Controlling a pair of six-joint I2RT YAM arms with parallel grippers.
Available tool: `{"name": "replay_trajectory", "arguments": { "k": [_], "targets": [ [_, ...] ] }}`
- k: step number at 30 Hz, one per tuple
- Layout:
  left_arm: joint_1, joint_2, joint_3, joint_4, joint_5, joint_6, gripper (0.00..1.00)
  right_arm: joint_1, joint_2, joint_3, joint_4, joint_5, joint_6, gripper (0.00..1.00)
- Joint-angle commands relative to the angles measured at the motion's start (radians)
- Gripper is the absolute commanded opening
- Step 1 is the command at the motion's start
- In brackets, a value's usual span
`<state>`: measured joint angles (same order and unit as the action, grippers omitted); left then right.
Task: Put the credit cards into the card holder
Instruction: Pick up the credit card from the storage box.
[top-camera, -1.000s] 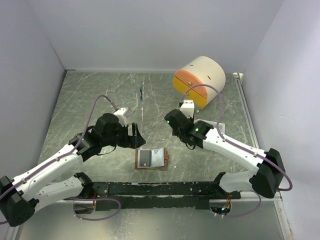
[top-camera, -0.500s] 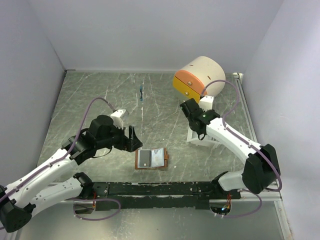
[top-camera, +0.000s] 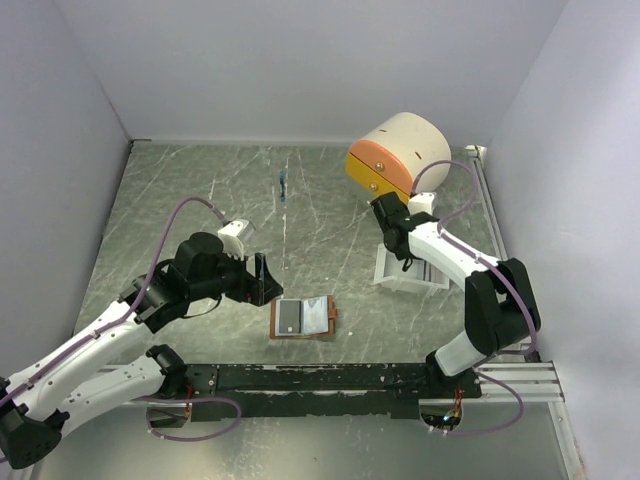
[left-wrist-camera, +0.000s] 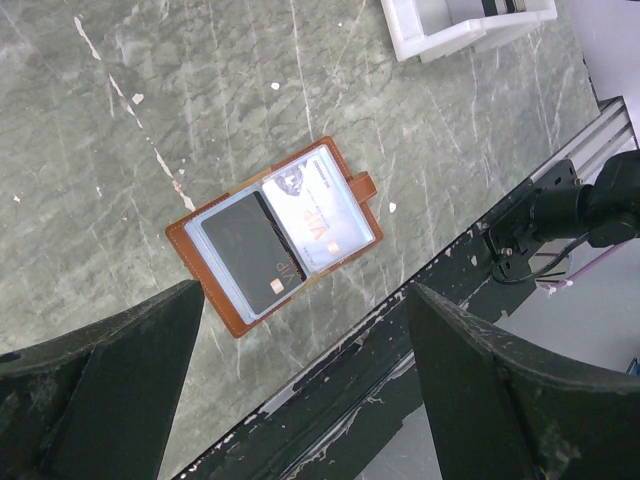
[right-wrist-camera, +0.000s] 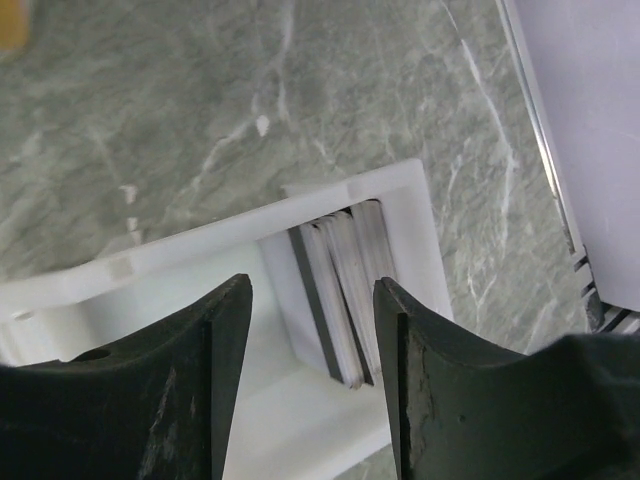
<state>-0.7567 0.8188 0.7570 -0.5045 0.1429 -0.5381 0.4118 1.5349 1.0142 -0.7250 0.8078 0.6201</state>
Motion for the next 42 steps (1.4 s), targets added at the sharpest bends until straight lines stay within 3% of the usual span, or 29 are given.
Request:
{"name": "replay_trajectory", "arguments": {
  "k": [1,16,42],
  "targets": [
    [-0.009,-0.016,-0.009,0.001,-0.004,0.01,0.94,-0.038,0.044,-0.048,0.054,0.041,-0.033,0.53],
    [-0.01,-0.016,-0.008,-0.005,-0.029,0.003,0.94,-0.059,0.085,-0.106,0.121,0.022,-0.055,0.52],
    [-0.01,-0.031,-0.015,-0.002,-0.053,-0.009,0.94,-0.07,-0.012,-0.081,0.095,0.032,-0.072,0.34]
  ]
}}
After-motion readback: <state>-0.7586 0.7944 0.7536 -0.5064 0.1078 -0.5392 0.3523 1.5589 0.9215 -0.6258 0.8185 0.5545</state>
